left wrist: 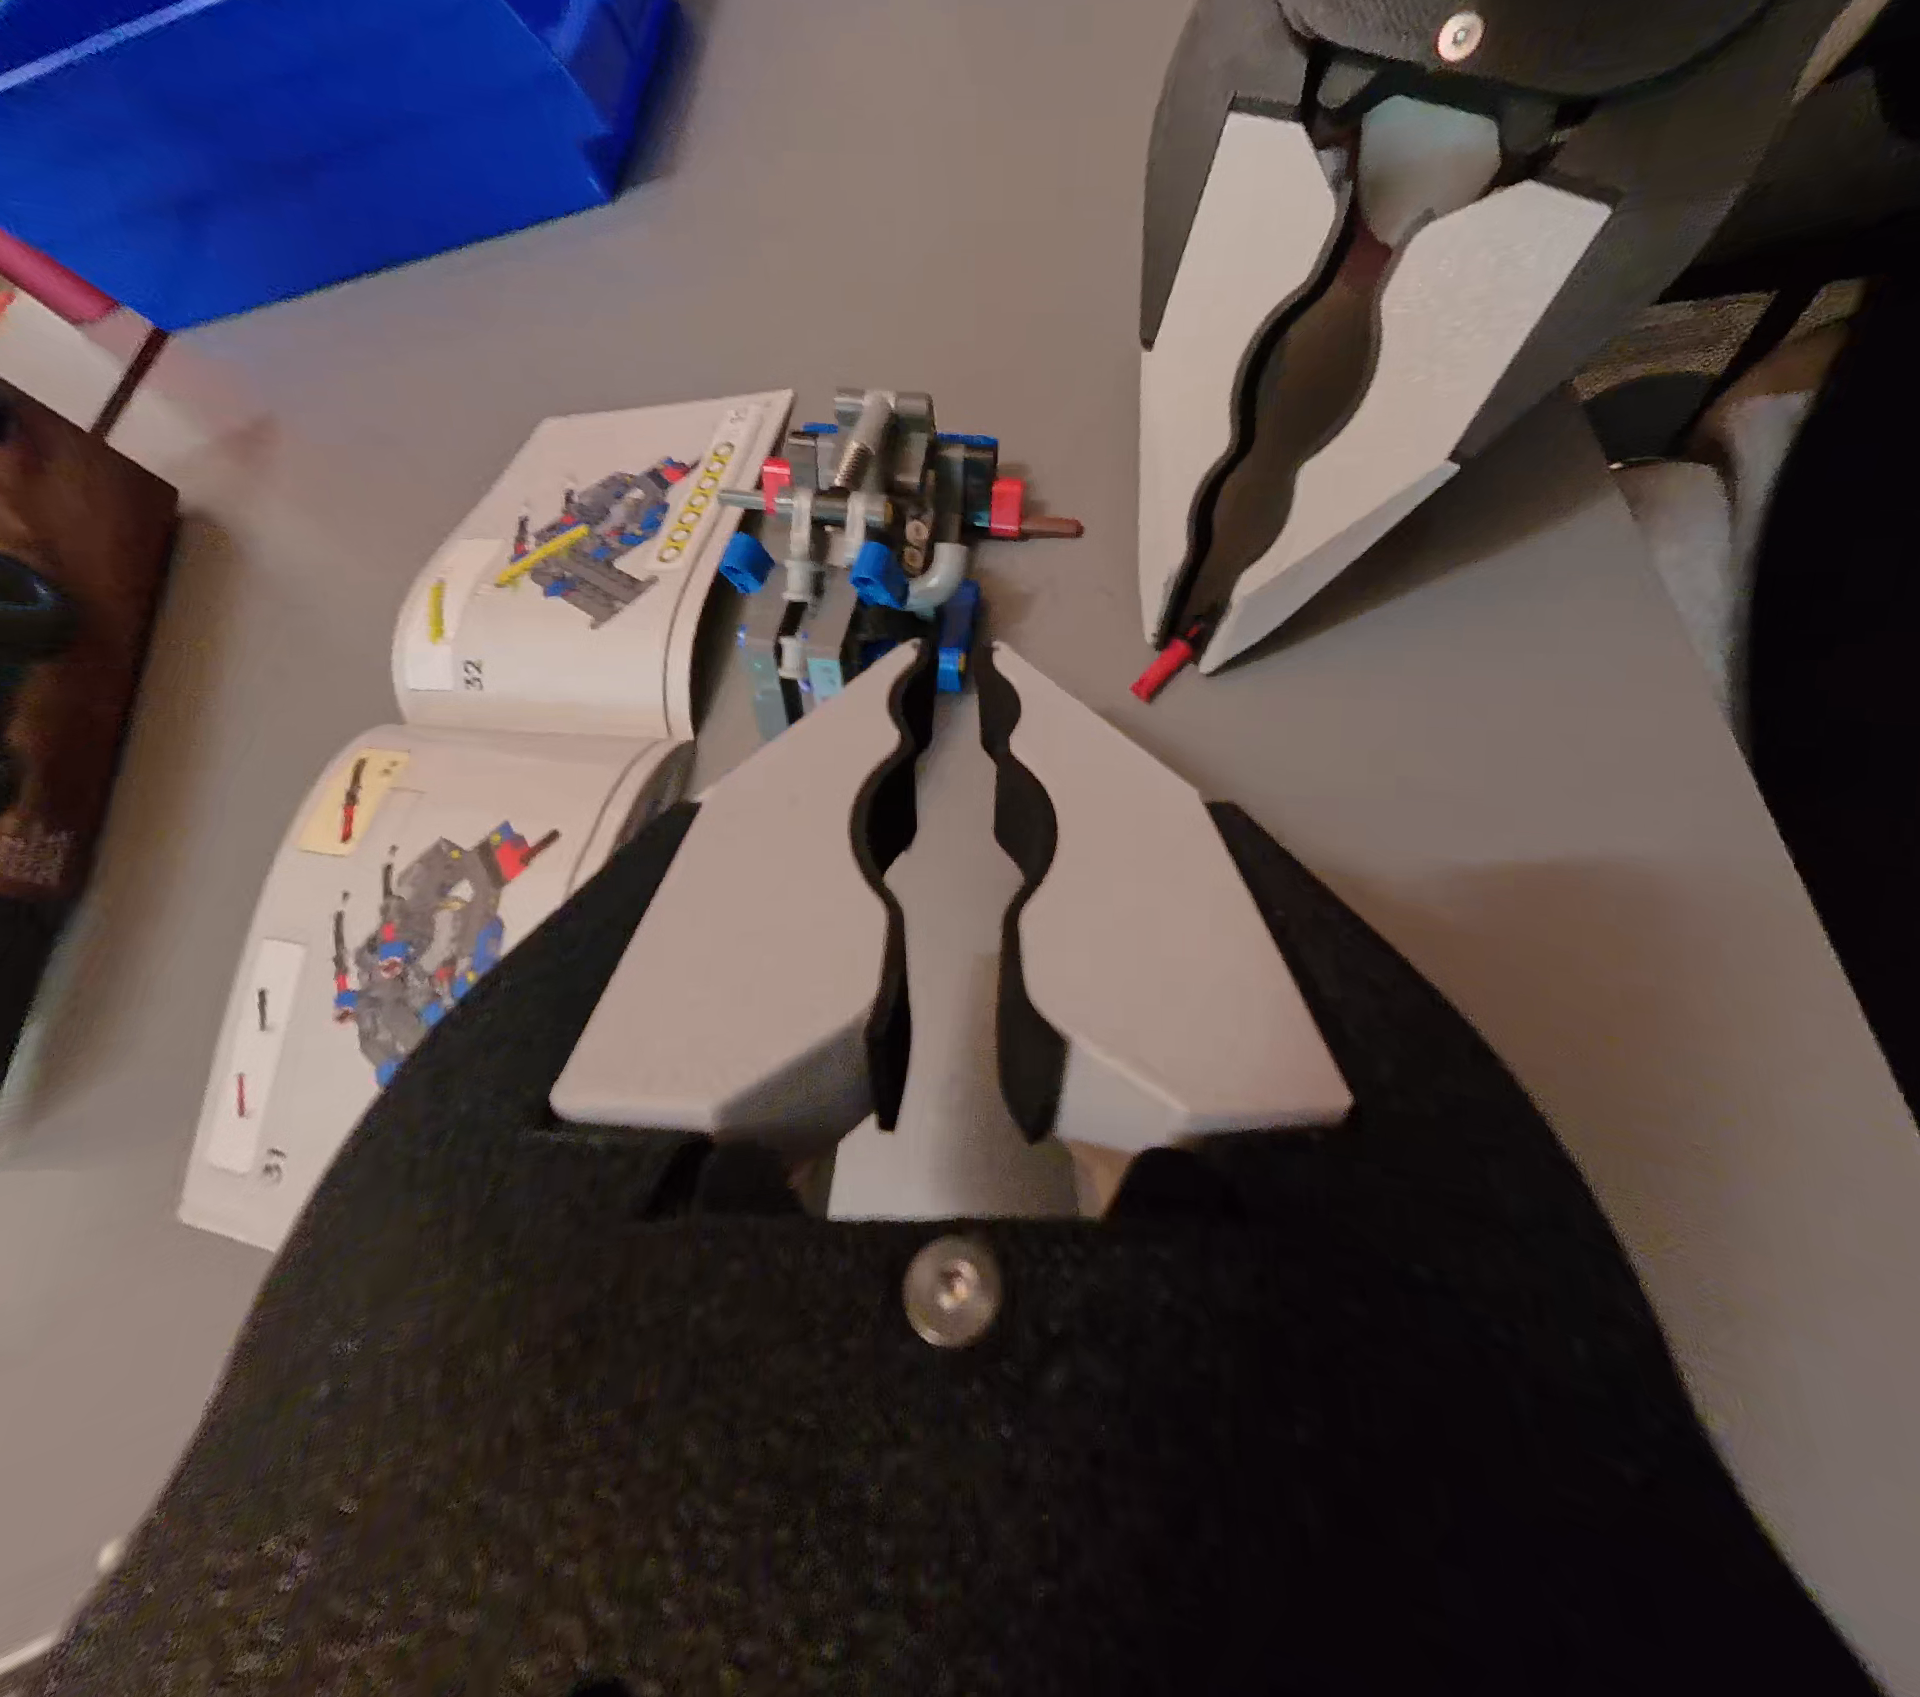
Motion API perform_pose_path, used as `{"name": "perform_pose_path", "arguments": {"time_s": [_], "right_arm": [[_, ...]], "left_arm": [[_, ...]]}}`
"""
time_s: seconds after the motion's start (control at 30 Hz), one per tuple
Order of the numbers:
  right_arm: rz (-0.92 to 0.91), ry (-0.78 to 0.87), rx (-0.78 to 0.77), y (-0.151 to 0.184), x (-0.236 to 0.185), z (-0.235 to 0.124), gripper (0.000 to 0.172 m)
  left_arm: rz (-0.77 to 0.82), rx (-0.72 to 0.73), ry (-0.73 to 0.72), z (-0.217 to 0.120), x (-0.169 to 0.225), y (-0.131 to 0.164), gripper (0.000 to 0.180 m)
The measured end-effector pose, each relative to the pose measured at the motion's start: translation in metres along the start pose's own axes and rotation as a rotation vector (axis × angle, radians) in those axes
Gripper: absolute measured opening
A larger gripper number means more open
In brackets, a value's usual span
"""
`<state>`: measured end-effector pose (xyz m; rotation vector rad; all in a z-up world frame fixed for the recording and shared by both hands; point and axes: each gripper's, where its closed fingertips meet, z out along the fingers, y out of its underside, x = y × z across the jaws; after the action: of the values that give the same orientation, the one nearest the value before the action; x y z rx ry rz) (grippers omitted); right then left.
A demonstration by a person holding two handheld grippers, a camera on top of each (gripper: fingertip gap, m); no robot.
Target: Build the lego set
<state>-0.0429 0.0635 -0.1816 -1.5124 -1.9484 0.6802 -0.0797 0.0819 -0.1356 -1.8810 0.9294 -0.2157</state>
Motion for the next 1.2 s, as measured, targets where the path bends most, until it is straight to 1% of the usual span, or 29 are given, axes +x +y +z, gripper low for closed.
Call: {"name": "perform_pose_path", "arguments": {"time_s": [0.13, 0.17, 0.23, 0.43, 0.53, 0.63, 0.77, 0.87, 1.0, 1.07, 1.2], "right_arm": [[-0.041, -0.007, 0.022, -0.001, 0.002, 0.000, 0.009], [-0.034, -0.002, 0.023, -0.001, 0.004, 0.000, 0.014], [-0.031, -0.009, 0.013, 0.001, 0.005, 0.000, 0.005], [-0.051, -0.011, 0.031, 0.000, 0.008, 0.001, 0.008], [-0.043, -0.016, 0.052, -0.001, 0.009, 0.003, 0.005], [-0.066, -0.018, 0.074, -0.002, 0.009, 0.003, 0.004], [-0.064, -0.041, 0.086, -0.002, 0.009, 0.003, 0.004], [-0.059, -0.013, 0.081, -0.001, 0.014, 0.002, 0.014], [-0.021, -0.041, 0.062, 0.002, 0.012, 0.000, 0.009], [-0.033, -0.055, 0.064, 0.002, 0.009, 0.000, 0.005], [-0.078, -0.039, 0.080, 0.000, 0.011, 0.001, 0.005]], "left_arm": [[0.016, 0.033, 0.034, 0.003, -0.005, -0.006, 0.010], [0.018, 0.040, 0.038, 0.004, -0.006, -0.008, 0.011], [0.018, 0.044, 0.033, 0.005, -0.012, -0.008, 0.013], [0.020, 0.057, 0.075, 0.006, -0.017, -0.006, 0.013], [0.014, 0.053, 0.072, 0.004, -0.019, -0.002, 0.013], [0.003, 0.078, 0.077, 0.001, -0.018, -0.002, 0.013], [0.000, 0.073, 0.076, -0.001, -0.018, 0.003, 0.013], [-0.010, 0.085, 0.084, -0.001, -0.018, 0.001, 0.013], [-0.003, 0.077, 0.088, -0.001, -0.018, 0.003, 0.013], [-0.004, 0.077, 0.095, 0.000, -0.017, 0.003, 0.012], [0.001, 0.075, 0.103, 0.003, -0.015, 0.002, 0.012]]}}
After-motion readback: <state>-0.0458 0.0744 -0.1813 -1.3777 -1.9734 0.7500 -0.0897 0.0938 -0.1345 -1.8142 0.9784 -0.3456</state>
